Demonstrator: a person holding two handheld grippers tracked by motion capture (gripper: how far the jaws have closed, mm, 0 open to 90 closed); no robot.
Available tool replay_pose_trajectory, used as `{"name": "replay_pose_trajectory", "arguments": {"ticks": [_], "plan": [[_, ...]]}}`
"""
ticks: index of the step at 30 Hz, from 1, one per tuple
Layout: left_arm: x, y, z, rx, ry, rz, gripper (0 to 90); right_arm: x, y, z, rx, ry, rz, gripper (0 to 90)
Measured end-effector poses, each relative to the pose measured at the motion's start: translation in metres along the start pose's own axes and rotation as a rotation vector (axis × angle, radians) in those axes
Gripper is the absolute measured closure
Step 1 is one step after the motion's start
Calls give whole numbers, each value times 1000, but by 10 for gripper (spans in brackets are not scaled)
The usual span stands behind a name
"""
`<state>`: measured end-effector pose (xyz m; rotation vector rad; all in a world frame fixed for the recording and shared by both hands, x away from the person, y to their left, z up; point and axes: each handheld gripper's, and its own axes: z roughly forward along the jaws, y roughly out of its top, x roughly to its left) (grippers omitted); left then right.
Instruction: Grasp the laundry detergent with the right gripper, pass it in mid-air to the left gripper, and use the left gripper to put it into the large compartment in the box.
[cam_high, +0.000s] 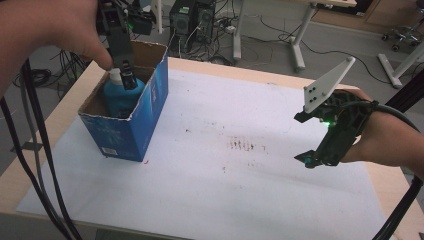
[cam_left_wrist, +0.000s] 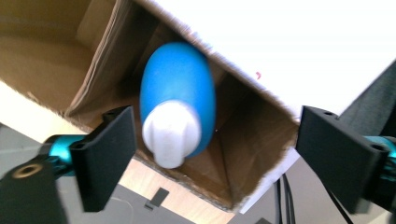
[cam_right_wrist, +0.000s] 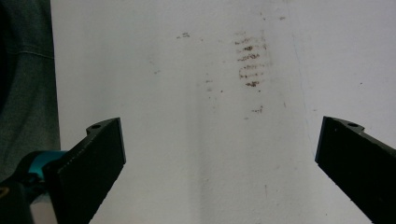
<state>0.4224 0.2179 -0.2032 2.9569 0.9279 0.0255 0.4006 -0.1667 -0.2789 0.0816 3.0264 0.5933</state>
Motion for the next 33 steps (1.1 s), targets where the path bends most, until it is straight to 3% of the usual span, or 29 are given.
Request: {"name": "replay_pose_trajectory", "arguments": {"ticks": [7,17,24,33], "plan": [[-26,15,-16,-38,-36,128,76,-2,0,-7,21,3,-9,7],[-56,37,-8,-18,-66,310,17,-11,-2,-16,83,4,-8,7],[-66,51,-2,-18,-81,366,17,-15,-8,-10,151,8,-2,7],[-79,66,13,-12,-90,447,17,-17,-13,-6,190,-6,4,7]]}}
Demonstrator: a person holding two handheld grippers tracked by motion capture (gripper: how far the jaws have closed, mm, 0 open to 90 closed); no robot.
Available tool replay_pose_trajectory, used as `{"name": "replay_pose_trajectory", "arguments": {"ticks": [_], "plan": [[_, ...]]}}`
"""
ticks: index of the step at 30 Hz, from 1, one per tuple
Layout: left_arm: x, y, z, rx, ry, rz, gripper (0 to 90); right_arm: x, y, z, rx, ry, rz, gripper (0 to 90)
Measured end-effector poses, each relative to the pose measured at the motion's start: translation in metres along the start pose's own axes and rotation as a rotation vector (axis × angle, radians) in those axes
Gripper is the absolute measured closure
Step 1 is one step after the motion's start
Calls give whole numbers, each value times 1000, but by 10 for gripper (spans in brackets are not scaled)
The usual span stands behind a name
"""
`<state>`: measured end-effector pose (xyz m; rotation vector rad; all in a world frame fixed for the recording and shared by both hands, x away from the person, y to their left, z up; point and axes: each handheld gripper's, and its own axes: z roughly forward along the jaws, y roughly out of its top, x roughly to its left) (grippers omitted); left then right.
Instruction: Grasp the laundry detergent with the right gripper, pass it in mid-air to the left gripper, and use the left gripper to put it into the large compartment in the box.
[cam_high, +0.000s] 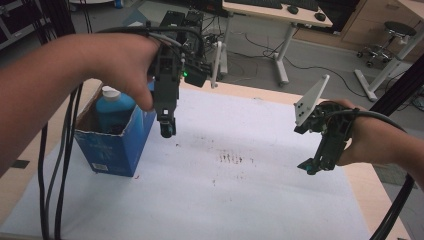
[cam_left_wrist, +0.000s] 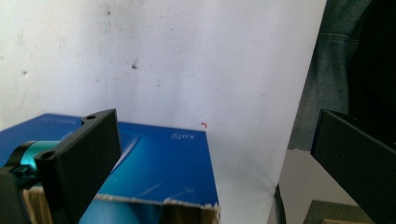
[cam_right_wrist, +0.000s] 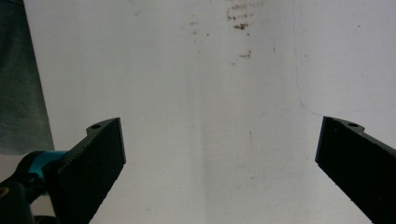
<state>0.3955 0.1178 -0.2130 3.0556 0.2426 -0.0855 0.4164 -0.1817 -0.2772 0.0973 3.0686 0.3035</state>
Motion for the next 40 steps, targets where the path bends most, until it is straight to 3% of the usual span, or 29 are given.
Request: {"name": "replay_pose_trajectory", "arguments": {"ticks": [15,27,35,40], "plan": [[2,10,21,18,-17,24,17,-10,-4,20,93,-6,-46,7],[6,18,27,21,-31,35,16,-13,-11,24,92,-7,-28,7],[8,18,27,19,-18,13,17,-12,-16,24,85,-9,-19,7],[8,15,26,13,-4,-5,17,-10,-21,24,52,-19,7,7]]}}
